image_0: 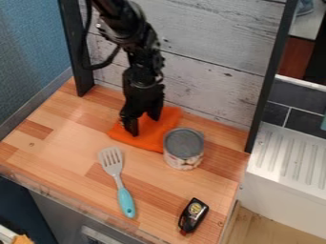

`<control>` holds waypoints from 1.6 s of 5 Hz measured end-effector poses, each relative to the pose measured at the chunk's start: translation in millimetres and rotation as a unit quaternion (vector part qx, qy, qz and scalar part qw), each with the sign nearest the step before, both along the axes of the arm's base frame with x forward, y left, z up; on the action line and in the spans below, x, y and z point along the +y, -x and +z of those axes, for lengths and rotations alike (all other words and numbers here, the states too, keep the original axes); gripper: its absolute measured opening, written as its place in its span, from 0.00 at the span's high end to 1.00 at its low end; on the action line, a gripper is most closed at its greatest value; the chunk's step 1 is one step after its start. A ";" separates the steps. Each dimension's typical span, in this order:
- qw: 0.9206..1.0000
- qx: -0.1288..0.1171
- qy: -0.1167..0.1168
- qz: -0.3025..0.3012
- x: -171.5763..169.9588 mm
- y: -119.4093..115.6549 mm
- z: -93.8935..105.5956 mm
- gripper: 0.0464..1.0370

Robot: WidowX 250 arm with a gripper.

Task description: Moving the orange cloth along with the can to the upper right side of the table

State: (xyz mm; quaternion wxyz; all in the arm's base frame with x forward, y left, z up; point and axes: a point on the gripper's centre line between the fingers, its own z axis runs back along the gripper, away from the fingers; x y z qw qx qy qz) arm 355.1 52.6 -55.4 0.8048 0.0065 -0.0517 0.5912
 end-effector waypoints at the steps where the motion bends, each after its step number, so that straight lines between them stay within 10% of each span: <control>1: 0.999 0.000 0.009 -0.035 -20.4 2.5 -0.2 0.04; 5: 0.991 0.006 0.026 -0.133 -80.5 14.7 4.8 0.04; 8: 0.991 -0.059 0.038 -0.118 -63.2 18.5 70.3 0.04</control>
